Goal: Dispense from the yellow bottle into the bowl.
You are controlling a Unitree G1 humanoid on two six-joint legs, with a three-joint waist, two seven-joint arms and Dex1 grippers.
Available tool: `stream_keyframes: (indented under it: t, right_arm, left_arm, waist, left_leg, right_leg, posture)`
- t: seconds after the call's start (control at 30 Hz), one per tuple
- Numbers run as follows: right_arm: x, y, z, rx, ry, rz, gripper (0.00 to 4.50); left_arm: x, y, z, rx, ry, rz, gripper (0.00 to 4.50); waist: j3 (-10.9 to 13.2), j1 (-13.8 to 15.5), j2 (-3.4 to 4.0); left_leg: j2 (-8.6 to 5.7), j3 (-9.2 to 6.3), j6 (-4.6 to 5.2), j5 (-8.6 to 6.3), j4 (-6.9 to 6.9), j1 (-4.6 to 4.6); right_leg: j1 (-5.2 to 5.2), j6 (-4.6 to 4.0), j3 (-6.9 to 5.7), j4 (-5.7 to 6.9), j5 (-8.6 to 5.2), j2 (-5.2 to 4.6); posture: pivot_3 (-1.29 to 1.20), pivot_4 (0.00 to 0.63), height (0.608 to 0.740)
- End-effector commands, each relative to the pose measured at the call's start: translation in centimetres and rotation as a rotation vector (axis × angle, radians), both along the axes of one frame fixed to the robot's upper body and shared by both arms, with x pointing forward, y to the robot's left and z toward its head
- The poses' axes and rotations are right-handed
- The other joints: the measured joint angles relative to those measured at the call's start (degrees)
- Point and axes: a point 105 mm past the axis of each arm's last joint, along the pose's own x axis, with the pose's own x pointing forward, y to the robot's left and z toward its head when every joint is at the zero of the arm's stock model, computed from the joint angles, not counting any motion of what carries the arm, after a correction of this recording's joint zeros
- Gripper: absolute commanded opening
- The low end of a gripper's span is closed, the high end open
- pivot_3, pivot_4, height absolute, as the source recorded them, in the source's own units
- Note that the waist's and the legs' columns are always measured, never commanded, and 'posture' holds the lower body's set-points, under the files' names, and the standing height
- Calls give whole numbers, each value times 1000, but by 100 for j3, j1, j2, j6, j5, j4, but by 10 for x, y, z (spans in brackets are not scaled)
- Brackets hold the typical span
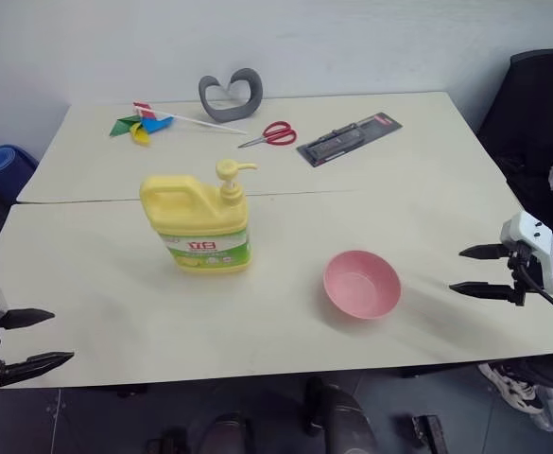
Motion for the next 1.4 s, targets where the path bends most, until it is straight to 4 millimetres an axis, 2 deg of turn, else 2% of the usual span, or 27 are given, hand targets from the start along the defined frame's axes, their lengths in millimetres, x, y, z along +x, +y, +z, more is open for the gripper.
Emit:
stream_keyframes:
  t: [0.03, 0.13, 0.27, 0.4, 0.5, 0.6, 0.67, 0.73, 0.8, 0.87, 1.0, 1.13, 1.23, 1.4]
  right_arm:
    - [3, 2, 10, -11, -51, 7, 4461]
    - [4, 2, 10, -7, -55, -1, 4461]
    - [1, 2, 10, 5, -33, -12, 4461]
    - [-7, 12, 17, 82, 18, -1, 4461]
    - [-15, 22, 19, 69, 8, 24, 4461]
    - [-29, 43, 21, 85, 22, 99, 4461]
    - [-39, 63, 25, 95, 26, 166, 4461]
    - [-48, 84, 31, 118, 17, 220, 4461]
    - [-58, 114, 30, 152, -3, 267, 4461]
    - [-69, 132, 21, 141, -3, 284, 4461]
    - [-76, 152, 1, 85, -26, 236, 4461]
    - [-67, 167, -12, 53, -127, 175, 4461]
    - [-64, 172, -21, 35, -155, 157, 4461]
    - [-61, 179, -37, 21, -172, 154, 4461]
  left_arm:
    - [-2, 0, -5, 28, 0, -15, 4500]
    - [14, -2, 1, 21, -84, 18, 4500]
    - [21, -13, 10, -51, -133, 4, 4500]
    - [22, -33, 21, -153, -121, -55, 4500]
    - [17, -58, 29, -208, -88, -160, 4500]
    - [3, -95, 29, -242, -2, -334, 4500]
    - [-5, -117, 27, -205, 29, -458, 4500]
    - [-5, -134, 32, -191, 20, -537, 4500]
    - [-6, -151, 40, -229, 35, -607, 4500]
    - [-6, -161, 44, -235, 16, -663, 4500]
    - [3, -174, 49, -236, -46, -698, 4500]
    - [12, -179, 48, -222, -59, -709, 4500]
    - [19, -178, 46, -191, -81, -700, 4500]
    - [24, -179, 56, -199, -109, -689, 4500]
  waist:
    - [0, 0, 0]
    - [0, 2, 0]
    - [-1, 5, -1]
    - [-1, 13, -2]
    - [-1, 18, -2]
    - [-1, 25, -2]
    - [-1, 29, -1]
    - [-1, 42, -1]
    - [-2, 55, -4]
    - [-9, 89, -15]
    - [-9, 162, -18]
    - [-19, 168, -34]
    - [-19, 158, -34]
    - [-23, 160, -41]
  left_leg:
    - [0, 0, 0, 0, 0, 0]
    - [0, 0, 0, 0, 1, 1]
    - [0, 1, 0, 0, 5, 2]
    - [0, -1, 0, 0, 7, 1]
    - [0, -2, -1, 0, 7, 1]
    - [-1, -5, -2, 0, 12, 2]
    - [-2, -13, -4, -1, 13, 5]
    - [-2, -20, -5, -2, 13, 7]
    - [-1, -24, -9, -1, 13, 8]
    - [-6, -25, -19, 0, 15, 7]
    - [0, -24, -36, -9, 14, 12]
    - [-1, -18, -36, -9, 22, 10]
    - [-1, -15, -36, -9, 22, 13]
    - [0, -8, -36, -9, 22, 9]
  right_leg:
    - [0, 0, 0, 1, 0, 0]
    - [0, 0, 3, 3, 0, -1]
    - [0, -1, 5, 10, 1, -1]
    - [0, 0, 5, 10, 1, -3]
    - [-1, 0, 6, 13, 1, -2]
    - [0, 0, 10, 16, 1, -3]
    - [2, 1, 15, 17, 2, -2]
    - [1, 1, 21, 18, 1, 1]
    - [1, 0, 29, 18, 2, 9]
    - [2, -4, 34, 18, 3, 26]
    - [1, -14, 40, 15, 0, 56]
    - [2, -17, 42, 14, 2, 57]
    - [3, -19, 42, 16, 1, 60]
    - [3, -20, 37, 12, 1, 63]
  posture:
    - [0, 150, 740]
    - [0, 150, 740]
    - [0, 150, 740]
    - [0, 150, 740]
    - [0, 150, 740]
    - [0, 150, 740]
    - [0, 150, 740]
    - [0, 150, 740]
    - [0, 150, 740]
    - [0, 150, 740]
    - [0, 150, 740]
    - [0, 150, 740]
    - [0, 150, 740]
    - [0, 150, 740]
